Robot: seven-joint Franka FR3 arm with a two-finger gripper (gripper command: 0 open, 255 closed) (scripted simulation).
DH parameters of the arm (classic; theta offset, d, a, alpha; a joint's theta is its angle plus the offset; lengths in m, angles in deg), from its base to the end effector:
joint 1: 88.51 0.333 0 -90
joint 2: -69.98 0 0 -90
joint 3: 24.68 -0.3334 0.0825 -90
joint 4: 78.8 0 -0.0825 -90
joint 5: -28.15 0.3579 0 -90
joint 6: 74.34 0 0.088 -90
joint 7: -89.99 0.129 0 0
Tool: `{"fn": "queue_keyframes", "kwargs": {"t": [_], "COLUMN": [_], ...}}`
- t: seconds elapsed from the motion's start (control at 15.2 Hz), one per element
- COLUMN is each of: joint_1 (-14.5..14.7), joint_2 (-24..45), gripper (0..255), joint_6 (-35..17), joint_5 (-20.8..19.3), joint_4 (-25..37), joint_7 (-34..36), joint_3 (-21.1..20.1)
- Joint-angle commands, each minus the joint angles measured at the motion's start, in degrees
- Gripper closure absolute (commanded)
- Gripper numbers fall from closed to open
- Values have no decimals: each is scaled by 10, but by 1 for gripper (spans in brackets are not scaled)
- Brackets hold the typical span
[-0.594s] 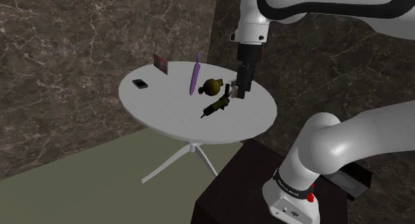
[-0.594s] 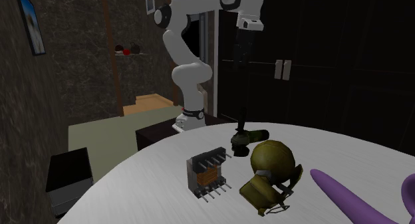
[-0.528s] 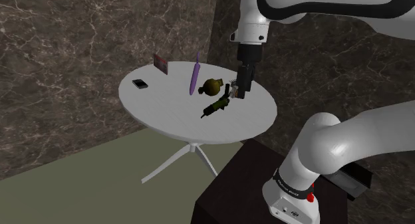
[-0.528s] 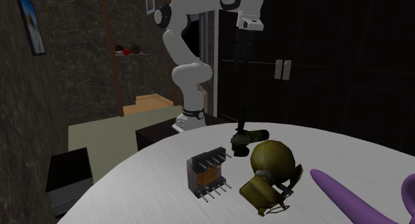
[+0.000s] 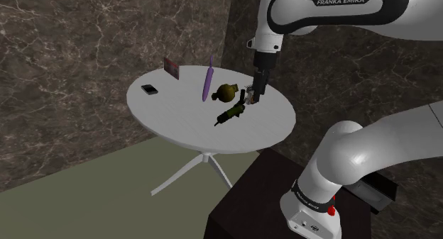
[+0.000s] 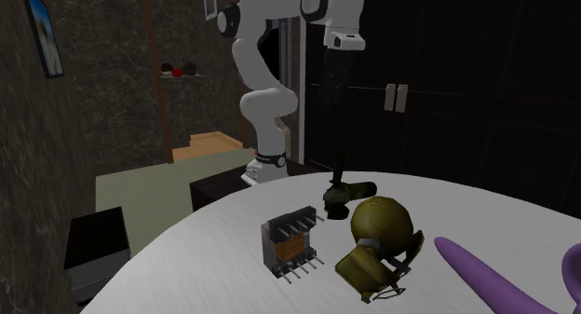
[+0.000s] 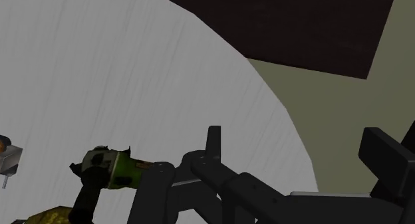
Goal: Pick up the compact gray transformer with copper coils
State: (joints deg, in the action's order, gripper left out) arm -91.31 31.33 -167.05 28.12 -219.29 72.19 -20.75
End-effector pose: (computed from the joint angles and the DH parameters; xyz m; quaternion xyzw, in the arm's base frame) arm 0.2877 -0.0373 0.5104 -0.9910 -0.1053 0.0741 0.0371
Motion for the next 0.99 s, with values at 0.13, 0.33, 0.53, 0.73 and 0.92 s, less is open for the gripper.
{"fn": "queue_keyframes", "kwargs": {"t": [0.13, 0.33, 0.53, 0.73, 0.92], "joint_1": [-16, -26, -34, -40, -43], "joint_2": [42, 80, 124, 172, 223], "gripper": [0, 0, 0, 0, 0], "joint_6": [-59, -99, -139, -176, -210], "joint_5": [-32, -49, -60, -63, -58], "joint_4": [0, 12, 30, 54, 85], "joint_7": [-52, -89, -127, -165, -205], "joint_3": [39, 69, 97, 125, 152]}}
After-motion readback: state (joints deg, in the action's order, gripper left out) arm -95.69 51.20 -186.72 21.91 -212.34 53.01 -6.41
